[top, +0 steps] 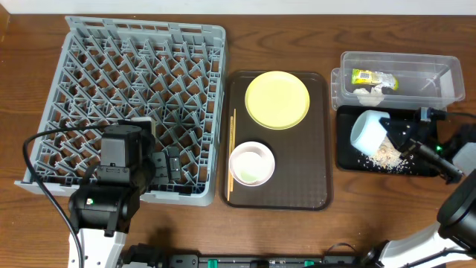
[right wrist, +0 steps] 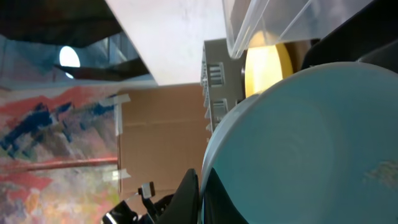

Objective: Sort waste into correct bins and load items into the dishwasher
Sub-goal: 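Tip the blue bowl over the black tray to pour out the rice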

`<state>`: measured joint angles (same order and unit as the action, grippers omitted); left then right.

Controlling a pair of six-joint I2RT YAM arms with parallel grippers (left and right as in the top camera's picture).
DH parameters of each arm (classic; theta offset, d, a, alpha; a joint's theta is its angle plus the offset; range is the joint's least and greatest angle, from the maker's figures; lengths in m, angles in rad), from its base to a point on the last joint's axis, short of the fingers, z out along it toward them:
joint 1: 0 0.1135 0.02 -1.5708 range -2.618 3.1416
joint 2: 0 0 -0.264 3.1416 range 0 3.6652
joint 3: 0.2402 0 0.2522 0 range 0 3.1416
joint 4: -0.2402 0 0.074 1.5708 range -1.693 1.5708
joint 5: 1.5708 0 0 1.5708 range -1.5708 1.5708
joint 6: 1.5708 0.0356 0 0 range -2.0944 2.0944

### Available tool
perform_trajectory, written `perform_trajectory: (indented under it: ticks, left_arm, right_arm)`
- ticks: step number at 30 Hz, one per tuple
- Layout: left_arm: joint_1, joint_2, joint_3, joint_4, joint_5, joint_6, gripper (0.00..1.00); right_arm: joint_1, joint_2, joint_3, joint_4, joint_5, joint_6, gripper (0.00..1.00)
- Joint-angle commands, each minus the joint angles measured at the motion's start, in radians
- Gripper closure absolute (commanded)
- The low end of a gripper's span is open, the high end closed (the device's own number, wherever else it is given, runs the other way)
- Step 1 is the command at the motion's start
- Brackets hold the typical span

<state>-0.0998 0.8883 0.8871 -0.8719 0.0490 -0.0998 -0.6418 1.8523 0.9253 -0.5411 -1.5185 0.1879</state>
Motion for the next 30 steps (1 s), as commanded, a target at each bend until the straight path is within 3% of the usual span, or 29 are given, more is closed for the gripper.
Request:
perform_trajectory:
  ticks: [1,9,13,17,25,30]
  left_arm:
    - [0.005,-0.001,0.018,-0.003,-0.008,0.013,0.02]
    - [0.005,-0.001,0.018,-0.003,-0.008,0.013,0.02]
    - [0.005,-0.001,0.018,-0.003,-0.008,0.013,0.02]
    - [0.005,-0.001,0.018,-0.002,-0.008,0.013,0.02]
    - [0.005,-0.001,0.018,-0.003,-0.008,0.013,0.02]
    - [0.005,-0.001,0.018,-0.002,-0.008,0.013,0.02]
  right_arm:
    - [0.023,-0.051,0.011,0.000,-0.042,0.020,0.99]
    - [-0.019,-0.154,0.019,0.100,-0.042,0.134,0.99]
    - [-0.029,-0.214,0.019,0.230,-0.042,0.204,0.99]
    - [-0.018,-0.259,0.019,0.312,-0.042,0.204,0.99]
    - [0.003,-0.267,0.019,0.318,-0.007,0.191,0.99]
    - [0.117,-0.267,0.019,0.327,-0.008,0.148,0.99]
